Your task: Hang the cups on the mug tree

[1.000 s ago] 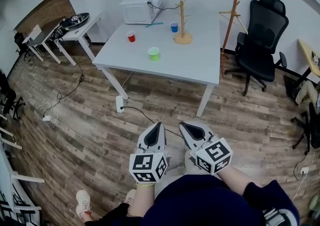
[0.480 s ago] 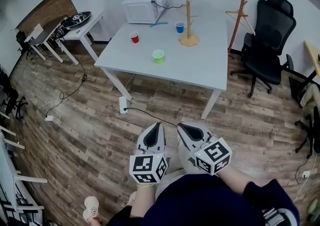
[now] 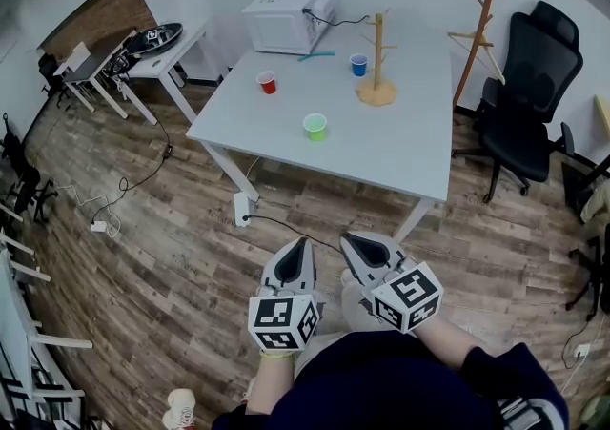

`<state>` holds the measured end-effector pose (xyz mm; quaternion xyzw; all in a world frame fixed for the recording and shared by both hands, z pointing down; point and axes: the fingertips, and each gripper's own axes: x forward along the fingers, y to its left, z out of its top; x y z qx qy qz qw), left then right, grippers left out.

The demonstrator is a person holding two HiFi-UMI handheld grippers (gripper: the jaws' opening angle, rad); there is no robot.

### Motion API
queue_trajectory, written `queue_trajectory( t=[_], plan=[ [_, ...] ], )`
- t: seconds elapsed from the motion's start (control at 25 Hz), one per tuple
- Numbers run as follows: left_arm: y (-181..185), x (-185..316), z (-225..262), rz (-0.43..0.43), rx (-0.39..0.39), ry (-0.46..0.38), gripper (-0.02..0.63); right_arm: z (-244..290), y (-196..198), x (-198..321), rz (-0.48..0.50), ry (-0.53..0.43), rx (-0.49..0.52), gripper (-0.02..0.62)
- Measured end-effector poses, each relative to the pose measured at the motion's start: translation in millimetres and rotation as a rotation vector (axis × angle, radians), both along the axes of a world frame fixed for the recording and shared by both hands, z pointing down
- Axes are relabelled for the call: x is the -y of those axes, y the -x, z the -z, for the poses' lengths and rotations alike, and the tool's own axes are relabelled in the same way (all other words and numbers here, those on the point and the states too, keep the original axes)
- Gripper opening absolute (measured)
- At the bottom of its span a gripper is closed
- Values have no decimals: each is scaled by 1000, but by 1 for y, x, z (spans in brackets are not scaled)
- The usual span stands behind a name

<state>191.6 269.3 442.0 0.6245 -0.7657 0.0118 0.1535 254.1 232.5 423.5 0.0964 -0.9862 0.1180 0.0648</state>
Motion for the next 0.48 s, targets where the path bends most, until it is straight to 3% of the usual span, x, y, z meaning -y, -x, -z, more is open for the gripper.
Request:
queue_trajectory(
  t=[0.48],
  plan=[
    [47, 67, 1, 13, -15, 11, 20, 4, 49, 67, 20, -18, -27, 29]
  ],
)
